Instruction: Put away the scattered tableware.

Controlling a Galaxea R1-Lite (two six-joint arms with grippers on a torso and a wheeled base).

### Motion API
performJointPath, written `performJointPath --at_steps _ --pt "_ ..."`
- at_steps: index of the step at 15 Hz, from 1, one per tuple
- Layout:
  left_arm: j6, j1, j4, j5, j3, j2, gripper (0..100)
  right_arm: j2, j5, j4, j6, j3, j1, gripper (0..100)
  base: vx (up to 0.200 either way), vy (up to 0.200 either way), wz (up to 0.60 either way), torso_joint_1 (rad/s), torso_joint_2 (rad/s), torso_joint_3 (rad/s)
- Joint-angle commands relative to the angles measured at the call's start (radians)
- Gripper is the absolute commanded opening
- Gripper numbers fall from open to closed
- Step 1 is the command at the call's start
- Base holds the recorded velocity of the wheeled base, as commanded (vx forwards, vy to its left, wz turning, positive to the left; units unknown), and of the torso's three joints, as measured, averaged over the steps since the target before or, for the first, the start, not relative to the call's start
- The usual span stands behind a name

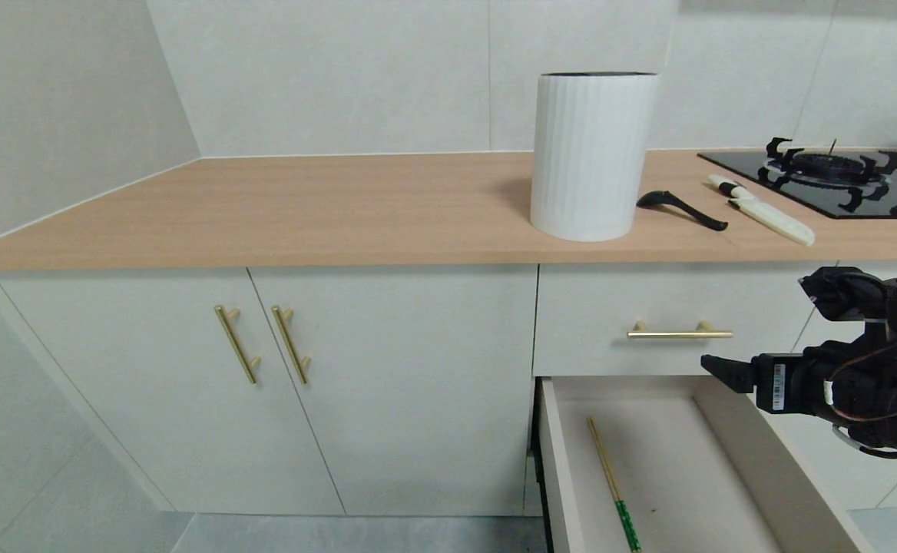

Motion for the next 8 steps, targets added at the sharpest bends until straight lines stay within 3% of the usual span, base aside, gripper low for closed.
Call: performJointPath --at_steps 1,8 --pt "0.000 0.000 0.000 0.001 0.000 0.002 100 0.001 0.000 0.001 0.000 0.001 -0.001 100 0.000 0.000 0.00 0.149 -0.53 -0.276" --pt "-0.002 0.000 0.000 0.001 0.000 0.002 100 0.009 0.002 0.001 0.000 0.003 -0.001 100 0.000 0.000 0.00 0.184 -0.48 -0.289"
